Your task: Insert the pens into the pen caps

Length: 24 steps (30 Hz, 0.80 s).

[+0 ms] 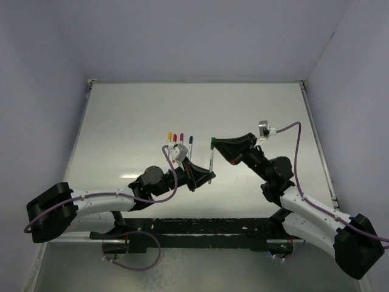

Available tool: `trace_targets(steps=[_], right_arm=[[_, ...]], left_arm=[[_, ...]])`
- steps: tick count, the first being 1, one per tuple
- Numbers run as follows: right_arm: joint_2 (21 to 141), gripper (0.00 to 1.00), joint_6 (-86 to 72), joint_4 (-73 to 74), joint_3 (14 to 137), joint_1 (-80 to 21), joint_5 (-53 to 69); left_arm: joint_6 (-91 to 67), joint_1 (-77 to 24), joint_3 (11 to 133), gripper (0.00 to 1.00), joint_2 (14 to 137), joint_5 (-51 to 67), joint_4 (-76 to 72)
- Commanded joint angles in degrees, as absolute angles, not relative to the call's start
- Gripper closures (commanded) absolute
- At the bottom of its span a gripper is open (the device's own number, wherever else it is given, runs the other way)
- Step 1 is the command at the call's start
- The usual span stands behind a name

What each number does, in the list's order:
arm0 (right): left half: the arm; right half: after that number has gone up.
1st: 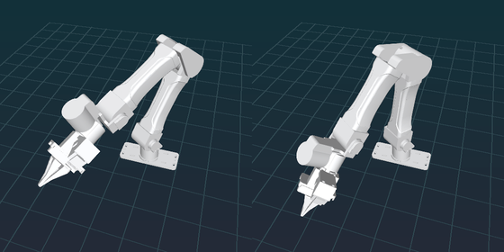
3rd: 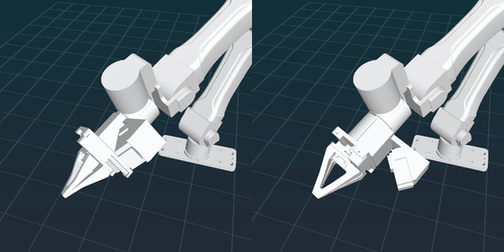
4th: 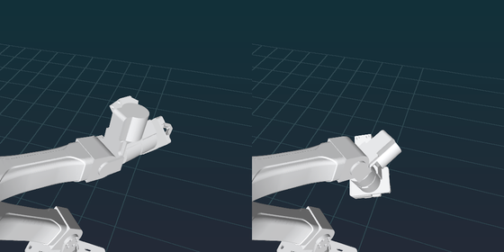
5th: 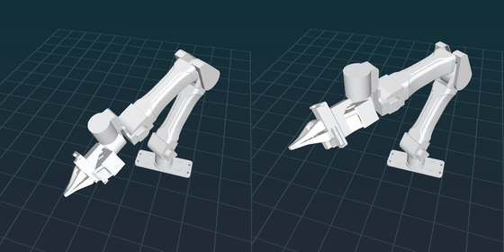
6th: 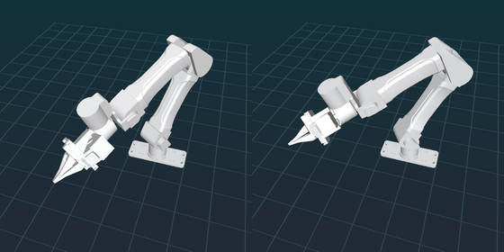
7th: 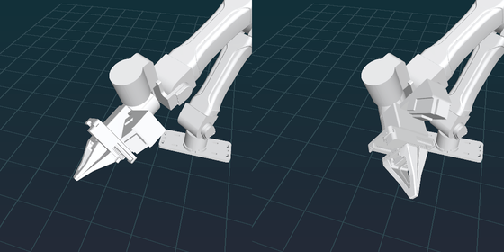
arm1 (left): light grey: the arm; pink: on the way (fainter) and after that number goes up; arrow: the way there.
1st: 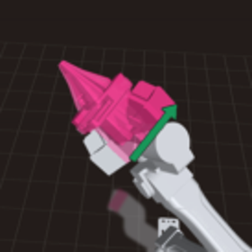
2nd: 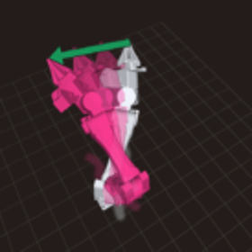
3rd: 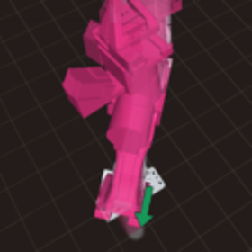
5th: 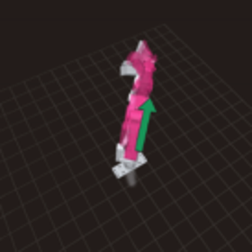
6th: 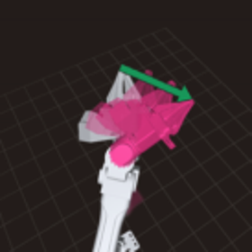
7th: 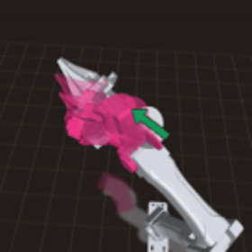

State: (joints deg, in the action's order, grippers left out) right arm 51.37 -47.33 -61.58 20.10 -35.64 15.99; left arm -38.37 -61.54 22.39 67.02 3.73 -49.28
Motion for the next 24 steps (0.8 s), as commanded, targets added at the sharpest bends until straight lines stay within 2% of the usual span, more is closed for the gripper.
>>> trace_targets(steps=[1,15,24], right_arm=[[50.4,1.00,-46.2,-63.7,20.5,-36.0,16.9],[51.9,1.00,-47.0,-62.6,20.0,-36.9,20.0],[55.2,1.00,-47.3,-63.7,19.2,-38.7,26.5]], left_arm=[[-38.9,-61.6,23.2,1.00,65.6,3.9,-52.3],[-37.1,-61.5,24.1,1.00,63.2,1.2,-53.0],[-36.3,-61.6,24.3,1.00,62.9,-0.5,-55.6]])
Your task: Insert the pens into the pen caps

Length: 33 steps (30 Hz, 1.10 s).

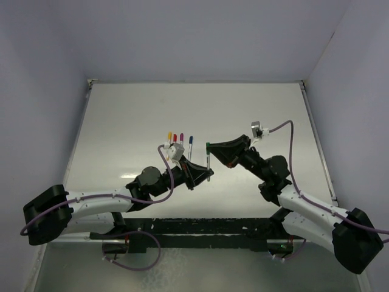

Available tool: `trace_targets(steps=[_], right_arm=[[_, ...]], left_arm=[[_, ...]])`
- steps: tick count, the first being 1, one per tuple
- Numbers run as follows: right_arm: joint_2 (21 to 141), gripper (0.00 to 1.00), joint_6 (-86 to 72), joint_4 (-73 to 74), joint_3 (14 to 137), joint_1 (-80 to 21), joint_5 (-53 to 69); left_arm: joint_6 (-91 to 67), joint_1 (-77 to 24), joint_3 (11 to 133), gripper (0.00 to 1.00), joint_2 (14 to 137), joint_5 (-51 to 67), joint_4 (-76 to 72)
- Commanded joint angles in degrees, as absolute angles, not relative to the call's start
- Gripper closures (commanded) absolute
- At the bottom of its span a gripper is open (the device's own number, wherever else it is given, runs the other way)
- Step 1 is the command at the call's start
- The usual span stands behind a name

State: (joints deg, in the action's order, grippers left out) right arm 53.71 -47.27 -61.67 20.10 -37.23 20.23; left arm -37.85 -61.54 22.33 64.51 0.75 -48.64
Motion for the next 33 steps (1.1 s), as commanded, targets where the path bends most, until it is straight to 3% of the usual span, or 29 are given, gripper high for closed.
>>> trace_targets(steps=[1,11,22,33], right_arm=[[55.7,1.00,-47.5,-64.1,18.8,-38.8,27.2],[56.9,1.00,-47.0,-62.5,15.6,-40.2,28.2],[57.3,1.00,-38.4,-47.4,16.4,-48.9,17.8],[57.9,1.00,-36.0,-40.6,17.1,-51.7,10.7]], left_arm=[[-36.1,-61.6,24.3,1.00,62.5,-0.6,-56.1],[-31.9,-61.2,25.1,1.00,55.7,-3.2,-56.8],[-37.1,-54.2,26.7,1.00,58.0,1.2,-63.4],[-33.9,-51.3,30.1,1.00,54.8,1.2,-55.2]])
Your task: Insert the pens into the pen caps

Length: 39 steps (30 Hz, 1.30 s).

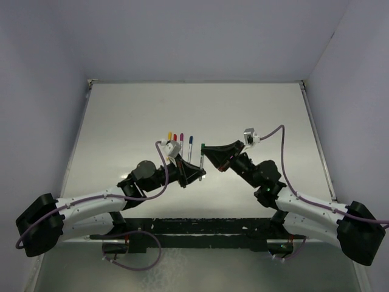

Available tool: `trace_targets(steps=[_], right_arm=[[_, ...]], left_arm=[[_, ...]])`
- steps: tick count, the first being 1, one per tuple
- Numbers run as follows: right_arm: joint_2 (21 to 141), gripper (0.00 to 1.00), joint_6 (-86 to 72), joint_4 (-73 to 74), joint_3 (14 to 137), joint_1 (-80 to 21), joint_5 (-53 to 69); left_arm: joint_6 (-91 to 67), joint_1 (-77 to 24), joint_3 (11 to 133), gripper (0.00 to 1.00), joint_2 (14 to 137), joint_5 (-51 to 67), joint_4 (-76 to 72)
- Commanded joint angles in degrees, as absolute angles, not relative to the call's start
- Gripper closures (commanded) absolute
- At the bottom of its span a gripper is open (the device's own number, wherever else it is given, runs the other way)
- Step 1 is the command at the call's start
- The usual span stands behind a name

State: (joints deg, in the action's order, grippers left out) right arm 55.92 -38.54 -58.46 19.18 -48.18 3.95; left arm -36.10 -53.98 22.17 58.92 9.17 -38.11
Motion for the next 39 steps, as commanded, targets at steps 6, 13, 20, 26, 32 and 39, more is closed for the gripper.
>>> trace_targets(steps=[6,13,20,26,32,39], right_arm=[[58.2,1.00,-35.3,-39.3,18.5,-53.0,8.6],[53.4,0.71,-35.7,-30.9,25.5,-53.0,-1.2],[41.7,0.35,-31.5,-9.0,39.4,-52.9,-23.1],[43.9,0.18,-41.4,15.5,46.0,-52.8,-40.0],[45.6,0.18,-45.2,21.3,45.1,-52.8,-39.9],[44.6,0.18,-47.8,21.7,43.2,-52.8,-40.0]], left_arm=[[-32.8,-51.3,32.1,1.00,57.6,1.1,-50.3],[-31.9,-51.3,37.2,1.00,63.3,-1.1,-28.6],[-33.7,-51.3,38.1,1.00,72.4,-9.7,-12.5],[-32.3,-51.2,44.4,0.99,81.4,-11.7,-8.2],[-32.9,-50.9,54.7,0.96,90.5,-16.7,0.2],[-35.6,-49.4,65.9,0.91,101.1,-19.5,9.8]])
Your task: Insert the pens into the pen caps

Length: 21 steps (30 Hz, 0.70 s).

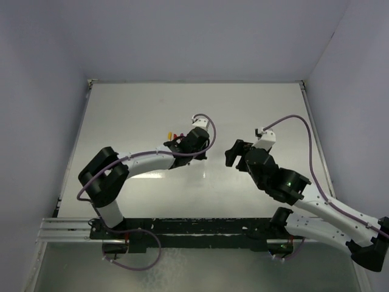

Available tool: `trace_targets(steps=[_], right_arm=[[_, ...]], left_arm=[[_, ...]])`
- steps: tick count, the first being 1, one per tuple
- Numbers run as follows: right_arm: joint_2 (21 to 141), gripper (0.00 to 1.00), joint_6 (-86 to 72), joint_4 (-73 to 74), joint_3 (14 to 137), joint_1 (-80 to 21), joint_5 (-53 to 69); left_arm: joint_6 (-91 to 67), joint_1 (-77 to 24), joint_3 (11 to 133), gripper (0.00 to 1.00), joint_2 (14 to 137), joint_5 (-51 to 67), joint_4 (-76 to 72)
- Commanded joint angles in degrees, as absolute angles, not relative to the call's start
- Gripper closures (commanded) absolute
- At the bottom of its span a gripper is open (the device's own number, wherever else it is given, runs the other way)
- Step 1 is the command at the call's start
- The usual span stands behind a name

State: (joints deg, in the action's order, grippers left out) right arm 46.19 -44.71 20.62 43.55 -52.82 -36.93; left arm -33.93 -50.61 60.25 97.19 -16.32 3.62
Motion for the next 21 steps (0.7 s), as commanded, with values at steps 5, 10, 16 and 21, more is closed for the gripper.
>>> trace_targets(steps=[5,10,16,21], right_arm=[[43.9,0.18,-50.7,24.8,42.3,-52.8,-41.2],[44.1,0.17,-52.9,27.8,41.7,-52.8,-41.9],[44.3,0.17,-53.2,28.0,41.3,-52.8,-41.7],[44.3,0.17,-53.3,27.5,40.9,-52.8,-41.4]], left_arm=[[-36.2,-48.2,70.9,0.90,106.4,-19.0,13.1],[-36.5,-47.7,72.5,0.90,109.6,-19.4,13.8],[-36.9,-47.1,73.9,0.86,112.1,-19.4,14.8],[-38.1,-47.1,74.2,0.76,113.4,-18.7,15.9]])
